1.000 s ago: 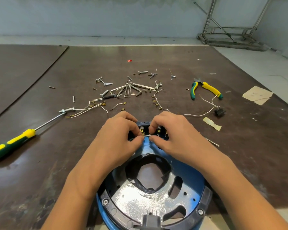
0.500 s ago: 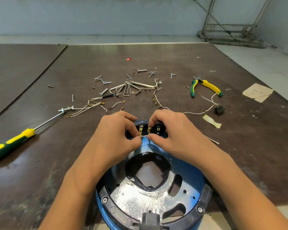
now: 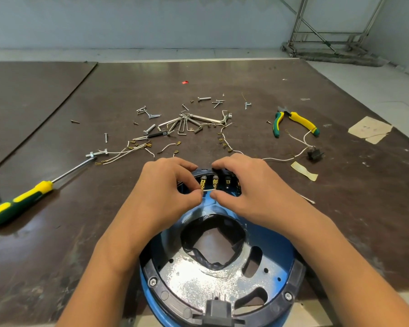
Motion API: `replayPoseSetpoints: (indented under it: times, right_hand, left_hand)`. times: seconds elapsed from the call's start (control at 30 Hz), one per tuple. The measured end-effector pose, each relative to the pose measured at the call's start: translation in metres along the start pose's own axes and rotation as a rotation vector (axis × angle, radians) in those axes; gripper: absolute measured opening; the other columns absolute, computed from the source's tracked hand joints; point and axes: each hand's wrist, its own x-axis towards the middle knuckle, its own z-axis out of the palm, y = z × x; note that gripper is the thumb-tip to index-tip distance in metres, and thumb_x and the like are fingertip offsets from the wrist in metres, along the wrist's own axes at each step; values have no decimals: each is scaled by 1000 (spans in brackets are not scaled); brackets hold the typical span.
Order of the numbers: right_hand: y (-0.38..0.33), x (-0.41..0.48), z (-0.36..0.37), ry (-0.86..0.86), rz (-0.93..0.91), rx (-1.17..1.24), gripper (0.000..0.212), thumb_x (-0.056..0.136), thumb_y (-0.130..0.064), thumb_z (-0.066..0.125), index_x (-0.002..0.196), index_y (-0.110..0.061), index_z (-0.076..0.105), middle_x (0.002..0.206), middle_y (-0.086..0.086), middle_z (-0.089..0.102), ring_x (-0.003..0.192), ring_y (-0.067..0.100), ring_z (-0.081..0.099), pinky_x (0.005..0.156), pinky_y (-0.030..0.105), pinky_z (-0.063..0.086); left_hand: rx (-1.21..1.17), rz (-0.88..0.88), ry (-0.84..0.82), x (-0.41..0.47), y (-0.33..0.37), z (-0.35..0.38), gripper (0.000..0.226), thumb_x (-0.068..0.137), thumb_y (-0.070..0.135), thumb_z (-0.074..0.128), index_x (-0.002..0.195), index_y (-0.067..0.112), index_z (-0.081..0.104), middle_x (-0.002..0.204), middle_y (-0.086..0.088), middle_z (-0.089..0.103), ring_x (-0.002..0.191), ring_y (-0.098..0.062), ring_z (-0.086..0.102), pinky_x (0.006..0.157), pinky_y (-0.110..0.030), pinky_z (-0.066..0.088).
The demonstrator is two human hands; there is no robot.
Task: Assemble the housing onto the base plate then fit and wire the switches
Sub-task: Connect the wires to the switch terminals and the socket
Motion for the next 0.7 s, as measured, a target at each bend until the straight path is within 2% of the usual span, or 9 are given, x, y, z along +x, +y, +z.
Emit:
replayPoseSetpoints:
  times: [0.13, 0.23, 0.3, 0.53, 0.7]
  right_hand:
    - [-1, 0, 0, 4, -1, 5, 49, 87, -43, 70, 131, -26, 56, 116, -6, 60, 106, 12, 56, 90, 35, 51]
    - [-1, 0, 1, 9, -6, 3, 47, 87, -42, 69, 130, -26, 57, 114, -6, 60, 104, 11, 56, 89, 35, 51]
    - [-1, 0, 1, 9, -5, 9, 47, 88, -41, 69, 130, -26, 57, 115, -6, 60, 105, 11, 56, 90, 35, 51]
    - [-1, 1, 1, -1, 1, 4, 47, 89, -40, 68, 132, -26, 55, 117, -7, 60, 106, 10, 55, 91, 34, 51]
    - [-1, 1, 2, -7, 9, -53, 48, 90, -41, 65, 134, -24, 52, 115, -3, 58, 105, 15, 54, 88, 36, 49]
  left_hand:
    - [6, -12, -11, 1, -2, 2, 12, 77, 21, 77, 71, 31, 79, 117, 12, 66, 101, -2, 57, 87, -23, 46]
    - [30, -5, -20, 2, -4, 4, 11, 79, 23, 76, 73, 32, 78, 116, 11, 64, 95, 2, 53, 77, -9, 40]
    - [42, -1, -20, 3, -5, 5, 11, 80, 24, 76, 73, 32, 77, 116, 11, 64, 92, 4, 52, 75, -5, 37]
    - [49, 5, 15, 3, -4, 4, 6, 82, 29, 76, 78, 34, 77, 115, 10, 67, 97, 1, 55, 86, -22, 43]
    - [48, -43, 74, 3, -3, 5, 7, 78, 32, 79, 76, 29, 74, 104, 9, 70, 98, -7, 62, 87, -29, 51]
